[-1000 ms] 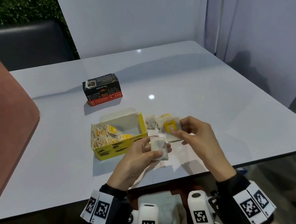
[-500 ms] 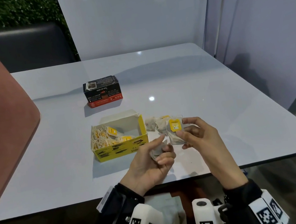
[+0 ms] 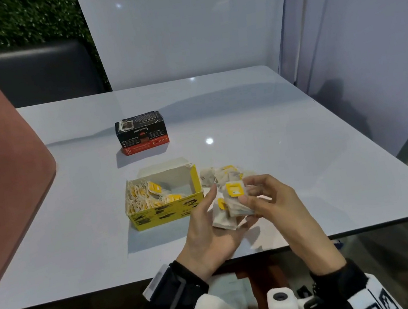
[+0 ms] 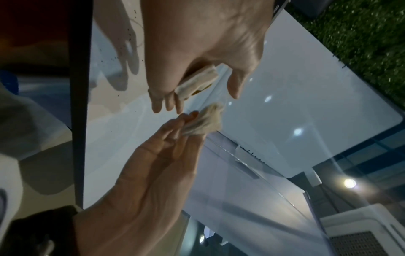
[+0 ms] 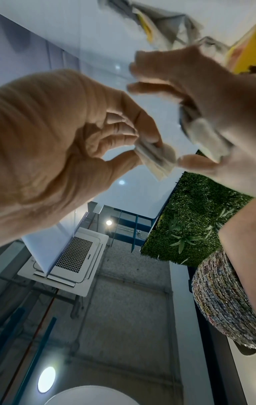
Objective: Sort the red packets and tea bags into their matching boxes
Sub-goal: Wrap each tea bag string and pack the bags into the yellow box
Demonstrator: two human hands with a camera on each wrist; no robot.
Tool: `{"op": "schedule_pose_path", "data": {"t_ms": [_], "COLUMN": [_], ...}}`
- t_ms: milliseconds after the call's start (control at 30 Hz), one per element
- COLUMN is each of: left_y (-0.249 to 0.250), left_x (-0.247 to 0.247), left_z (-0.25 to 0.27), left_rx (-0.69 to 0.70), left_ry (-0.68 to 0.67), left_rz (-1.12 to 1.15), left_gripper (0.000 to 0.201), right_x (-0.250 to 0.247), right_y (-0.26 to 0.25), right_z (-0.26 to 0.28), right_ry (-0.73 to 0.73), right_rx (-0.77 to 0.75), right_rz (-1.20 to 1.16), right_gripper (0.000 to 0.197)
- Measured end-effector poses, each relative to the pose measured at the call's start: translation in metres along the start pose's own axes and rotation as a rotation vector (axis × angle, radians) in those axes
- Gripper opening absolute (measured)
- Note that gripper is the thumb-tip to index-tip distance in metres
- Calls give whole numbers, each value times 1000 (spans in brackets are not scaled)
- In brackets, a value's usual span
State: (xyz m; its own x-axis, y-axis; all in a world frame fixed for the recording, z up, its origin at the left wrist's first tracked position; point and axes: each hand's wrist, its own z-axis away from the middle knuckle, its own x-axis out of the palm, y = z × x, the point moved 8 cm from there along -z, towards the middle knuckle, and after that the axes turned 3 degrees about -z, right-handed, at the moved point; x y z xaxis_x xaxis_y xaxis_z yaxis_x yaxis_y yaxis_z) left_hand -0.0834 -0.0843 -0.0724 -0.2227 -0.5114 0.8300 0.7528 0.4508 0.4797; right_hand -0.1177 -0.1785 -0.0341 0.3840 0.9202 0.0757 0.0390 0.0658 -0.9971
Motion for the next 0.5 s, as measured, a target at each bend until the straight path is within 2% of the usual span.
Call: {"op": "schedule_pose_path", "data": {"t_ms": [100, 200, 300, 333, 433, 500], "left_y": [0, 4, 5, 5, 6, 8], "left_x": [7, 6, 6, 6, 4, 5], "left_z": [-5, -9, -11, -13, -16, -14], "left_rx": [82, 150, 161, 156, 170, 205], "left_ry": [-20, -9, -18, -28, -30, -42], "left_rz": [0, -22, -53, -63, -115, -138], "left_gripper": [51, 55, 75, 75, 53, 50], "right_x": [13, 14, 16, 17, 21, 23], "right_y": [6, 4, 0, -1, -4, -2], "right_z": [1, -3, -3, -3, -6, -7], "right_ry": [-18, 51, 69, 67, 46, 27], "right_rx": [24, -8, -37, -46, -47, -28], "right_rz": [56, 155, 226, 251, 321, 313], "right_gripper": [30, 28, 30, 31, 33, 34]}}
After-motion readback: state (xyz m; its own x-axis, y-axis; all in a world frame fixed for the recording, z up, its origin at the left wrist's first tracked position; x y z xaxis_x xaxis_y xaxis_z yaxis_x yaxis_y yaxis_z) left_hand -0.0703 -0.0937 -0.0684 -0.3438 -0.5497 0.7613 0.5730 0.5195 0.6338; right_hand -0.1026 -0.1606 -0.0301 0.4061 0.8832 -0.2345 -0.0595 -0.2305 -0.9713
